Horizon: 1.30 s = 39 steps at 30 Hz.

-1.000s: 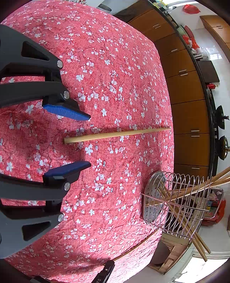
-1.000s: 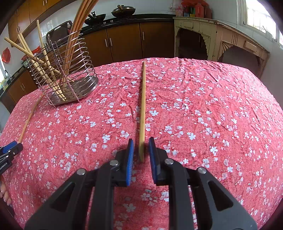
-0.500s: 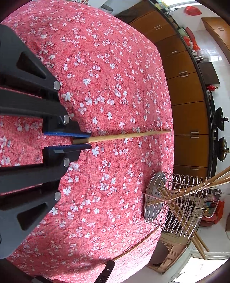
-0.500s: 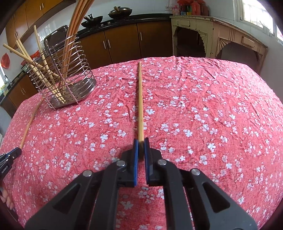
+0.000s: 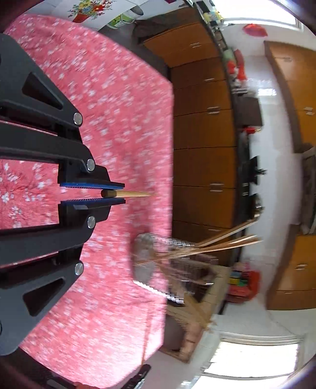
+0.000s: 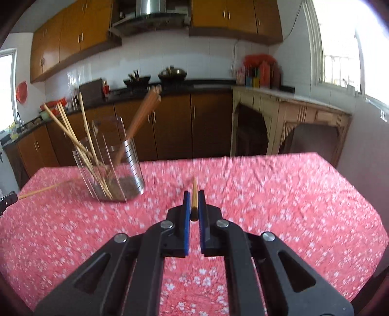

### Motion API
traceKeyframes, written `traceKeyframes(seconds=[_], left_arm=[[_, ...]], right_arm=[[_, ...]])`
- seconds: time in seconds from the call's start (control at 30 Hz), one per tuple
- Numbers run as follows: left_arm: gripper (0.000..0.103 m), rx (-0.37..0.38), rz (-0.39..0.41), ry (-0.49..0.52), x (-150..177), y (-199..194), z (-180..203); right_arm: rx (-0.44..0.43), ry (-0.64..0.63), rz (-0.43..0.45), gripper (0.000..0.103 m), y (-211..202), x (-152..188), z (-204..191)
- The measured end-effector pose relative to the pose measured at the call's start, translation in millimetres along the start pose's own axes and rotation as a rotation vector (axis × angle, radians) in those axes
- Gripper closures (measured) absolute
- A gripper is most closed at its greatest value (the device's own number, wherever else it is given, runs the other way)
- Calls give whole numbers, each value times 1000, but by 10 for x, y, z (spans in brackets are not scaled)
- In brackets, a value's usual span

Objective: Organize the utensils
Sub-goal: 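Lift both held chopsticks and carry them toward the wire holder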

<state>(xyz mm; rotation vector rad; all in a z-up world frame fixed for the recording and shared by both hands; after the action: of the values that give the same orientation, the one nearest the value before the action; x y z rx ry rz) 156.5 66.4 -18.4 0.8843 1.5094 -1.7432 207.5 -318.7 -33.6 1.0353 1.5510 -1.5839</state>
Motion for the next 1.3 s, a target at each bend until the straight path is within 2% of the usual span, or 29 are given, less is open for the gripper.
traceKeyframes(seconds=[0.1, 0.4, 0.63, 1.07, 1.1, 1.13, 1.3], left_arm=[[97, -3, 75, -28, -218, -175, -76], [97, -28, 182, -76, -683, -273, -145], [97, -28, 217, -80, -853, -339, -110], [97, 1, 250, -44, -922, -453, 56], [97, 5, 252, -41, -926, -460, 71], [97, 8, 255, -38, -928, -466, 96], [97, 20, 268, -20, -964, -487, 158]], right_arm=[[0, 10, 61, 96, -111, -211, 18], [-25, 60, 113, 96, -153, -567, 82], [-59, 98, 135, 96, -186, -766, 73], [-123, 117, 166, 97, -392, -945, 79], [-129, 117, 166, 97, -400, -955, 78], [-135, 115, 167, 102, -412, -966, 70], [-135, 89, 173, 102, -430, -1019, -11]])
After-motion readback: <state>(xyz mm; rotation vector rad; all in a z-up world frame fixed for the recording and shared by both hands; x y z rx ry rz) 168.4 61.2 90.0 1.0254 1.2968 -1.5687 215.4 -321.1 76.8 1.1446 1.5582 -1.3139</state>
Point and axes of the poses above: each gripper's, at about its wrist camera, not at the fingertips, and y roughly the way its jaws point, z to its right, x to its underside, the point moved 1 cm from there along y, roughly the way its jaws point, and after that the axes turned 3 degrees about x, right-handed, at the moved point
